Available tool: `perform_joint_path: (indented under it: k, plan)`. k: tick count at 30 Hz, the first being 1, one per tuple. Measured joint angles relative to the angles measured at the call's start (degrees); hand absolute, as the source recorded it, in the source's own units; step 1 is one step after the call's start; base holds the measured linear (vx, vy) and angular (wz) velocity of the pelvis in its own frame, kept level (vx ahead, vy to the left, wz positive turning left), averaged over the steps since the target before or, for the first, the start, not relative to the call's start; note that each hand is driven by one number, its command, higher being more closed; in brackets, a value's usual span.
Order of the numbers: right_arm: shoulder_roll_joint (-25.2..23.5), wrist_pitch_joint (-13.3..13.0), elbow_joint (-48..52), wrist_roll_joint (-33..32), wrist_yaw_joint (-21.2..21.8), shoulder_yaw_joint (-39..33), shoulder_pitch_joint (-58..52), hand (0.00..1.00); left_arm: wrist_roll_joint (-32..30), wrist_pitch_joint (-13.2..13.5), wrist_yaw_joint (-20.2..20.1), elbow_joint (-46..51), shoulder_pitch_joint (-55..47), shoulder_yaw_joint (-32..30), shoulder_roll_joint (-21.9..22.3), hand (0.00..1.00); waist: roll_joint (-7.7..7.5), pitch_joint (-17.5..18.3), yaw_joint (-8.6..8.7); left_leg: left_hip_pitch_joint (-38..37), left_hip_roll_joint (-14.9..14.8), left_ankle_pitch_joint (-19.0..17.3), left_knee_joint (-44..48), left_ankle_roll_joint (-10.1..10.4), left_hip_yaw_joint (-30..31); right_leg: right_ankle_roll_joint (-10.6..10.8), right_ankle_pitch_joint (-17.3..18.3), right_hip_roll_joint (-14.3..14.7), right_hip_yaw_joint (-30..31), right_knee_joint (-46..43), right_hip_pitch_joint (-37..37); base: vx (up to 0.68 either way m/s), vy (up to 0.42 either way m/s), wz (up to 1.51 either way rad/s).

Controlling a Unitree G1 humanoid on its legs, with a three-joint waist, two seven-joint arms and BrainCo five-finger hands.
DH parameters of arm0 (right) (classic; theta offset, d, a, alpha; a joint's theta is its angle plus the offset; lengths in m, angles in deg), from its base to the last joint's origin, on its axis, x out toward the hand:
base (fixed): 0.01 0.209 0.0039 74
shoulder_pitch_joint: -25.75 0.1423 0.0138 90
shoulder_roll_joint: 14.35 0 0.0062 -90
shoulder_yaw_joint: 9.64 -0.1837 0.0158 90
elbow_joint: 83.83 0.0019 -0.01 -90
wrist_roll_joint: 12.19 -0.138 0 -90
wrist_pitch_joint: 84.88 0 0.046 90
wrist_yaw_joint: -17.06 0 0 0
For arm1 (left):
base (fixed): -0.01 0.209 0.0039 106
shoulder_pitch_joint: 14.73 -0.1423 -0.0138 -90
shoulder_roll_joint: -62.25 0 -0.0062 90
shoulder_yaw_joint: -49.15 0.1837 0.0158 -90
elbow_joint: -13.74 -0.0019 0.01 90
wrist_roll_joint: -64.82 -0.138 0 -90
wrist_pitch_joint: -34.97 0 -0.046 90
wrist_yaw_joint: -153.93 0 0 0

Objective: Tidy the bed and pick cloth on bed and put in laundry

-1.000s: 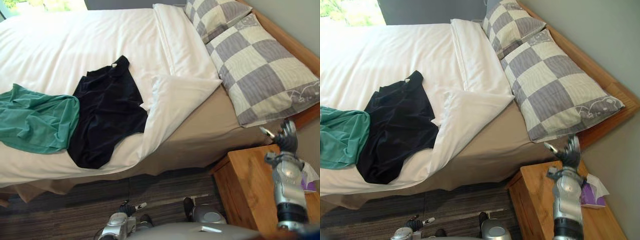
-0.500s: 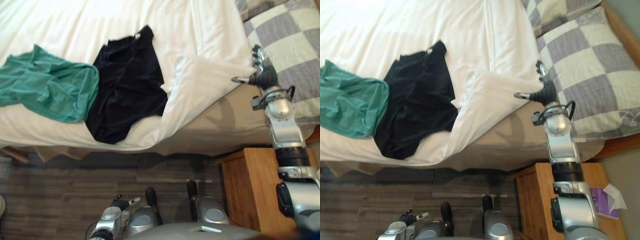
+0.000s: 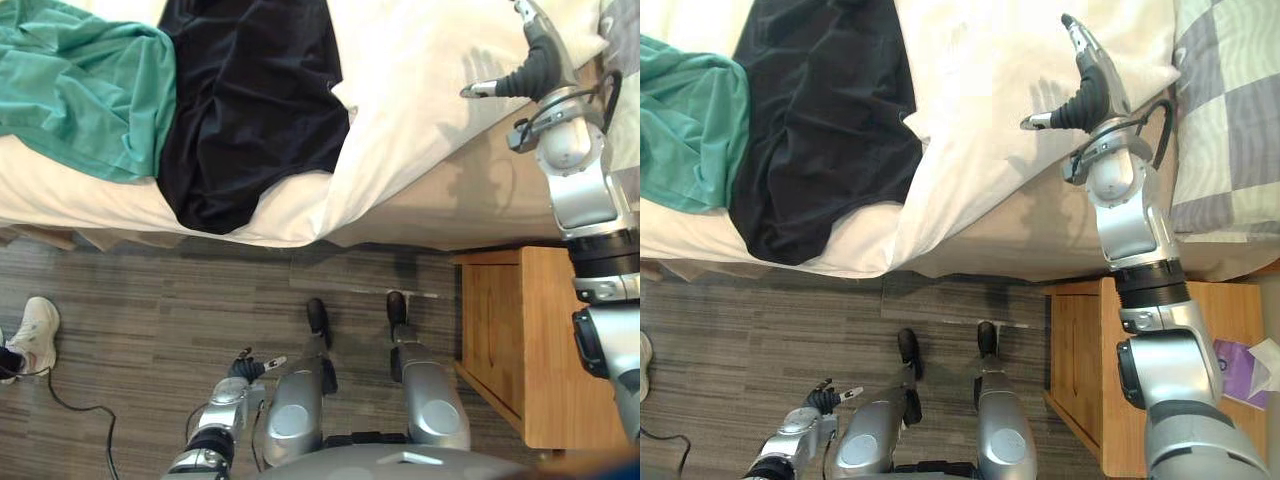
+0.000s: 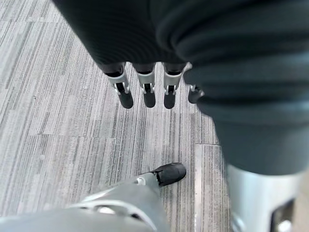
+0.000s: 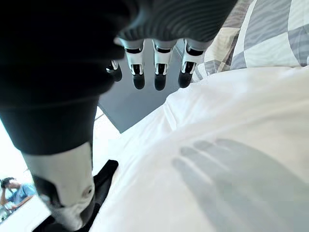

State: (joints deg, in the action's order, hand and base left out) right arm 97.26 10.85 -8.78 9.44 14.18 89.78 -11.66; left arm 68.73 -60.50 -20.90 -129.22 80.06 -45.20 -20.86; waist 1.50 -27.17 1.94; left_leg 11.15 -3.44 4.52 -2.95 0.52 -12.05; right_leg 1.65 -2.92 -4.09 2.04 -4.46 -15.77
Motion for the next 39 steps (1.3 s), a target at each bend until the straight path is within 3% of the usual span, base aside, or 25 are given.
perform_joint_path:
  k: [4,7,10,15,16,28,32,39]
  plan:
    - [2.72,1.69,-2.87,0.02,-0.45,1.62,4.13,0.00,0.05,-0.11,0.09,-0.17,2.79,2.20,0.81,0.00,1.75,-0.94,-1.22,7.82,-0.66,-4.85,11.40,-0.50,1.34,0.20,1.14,-0.30,-1.54,-6.25,-5.18,0.02,-0.004,0.15]
    - [4.04,3.05,-4.49,0.03,-1.83,2.42,5.12,0.00,0.02,-0.09,0.14,-0.14,3.80,2.67,1.39,0.00,2.83,-1.42,-1.71,12.78,-0.18,-8.45,19.72,-1.07,2.44,0.28,6.09,-1.65,-2.57,-16.02,-10.27,-0.07,0.026,0.28]
    - [4.07,4.13,-4.88,0.64,-1.87,2.45,5.90,0.00,0.06,-0.57,0.15,-0.43,4.39,3.20,1.25,0.00,3.70,-1.86,-1.83,16.81,0.59,-9.41,23.46,-1.39,2.98,0.24,8.45,-2.76,-2.58,-20.03,-14.03,-0.07,0.022,0.15]
    - [4.10,5.58,-4.27,1.67,-2.34,2.56,5.90,0.00,0.59,-0.44,0.06,-0.41,4.96,4.06,1.28,0.00,4.58,-2.03,-2.44,19.99,0.68,-9.28,23.98,-1.10,2.79,-0.13,9.08,-3.13,-2.53,-22.25,-18.06,-0.11,-0.015,0.02]
    - [4.10,6.20,-3.49,1.67,-2.39,2.57,5.90,1.00,1.49,-0.48,-0.07,-0.39,4.96,4.10,1.29,0.00,4.58,-2.03,-2.48,20.43,0.68,-9.08,23.85,-0.96,2.73,-0.23,9.31,-3.21,-2.53,-22.57,-18.77,-0.07,-0.050,0.03]
    - [4.12,11.86,5.08,-0.78,-0.15,2.09,4.71,1.00,4.25,0.16,-1.57,1.15,4.51,4.91,1.34,0.00,4.76,-1.92,-2.52,21.62,0.47,-7.55,21.95,-1.02,1.51,-0.39,9.77,-3.90,-3.05,-24.23,-21.79,0.06,-0.052,0.02]
    - [4.12,11.21,3.53,-3.70,-0.98,1.79,4.72,1.00,4.78,1.12,-2.32,2.26,4.37,6.50,0.88,0.00,4.77,-1.87,-2.46,20.40,0.60,-7.55,21.52,-1.02,1.06,-0.38,9.79,-4.04,-2.89,-24.27,-21.02,0.04,-0.017,-0.04]
    - [4.09,5.91,-4.02,-15.59,-2.92,0.38,2.00,1.00,6.19,1.91,-2.77,2.26,2.63,8.97,1.44,0.00,5.26,-0.36,-1.21,14.43,0.83,-7.36,18.52,-1.26,0.24,-0.02,9.01,-3.79,-2.46,-19.74,-14.89,0.03,0.002,-0.10]
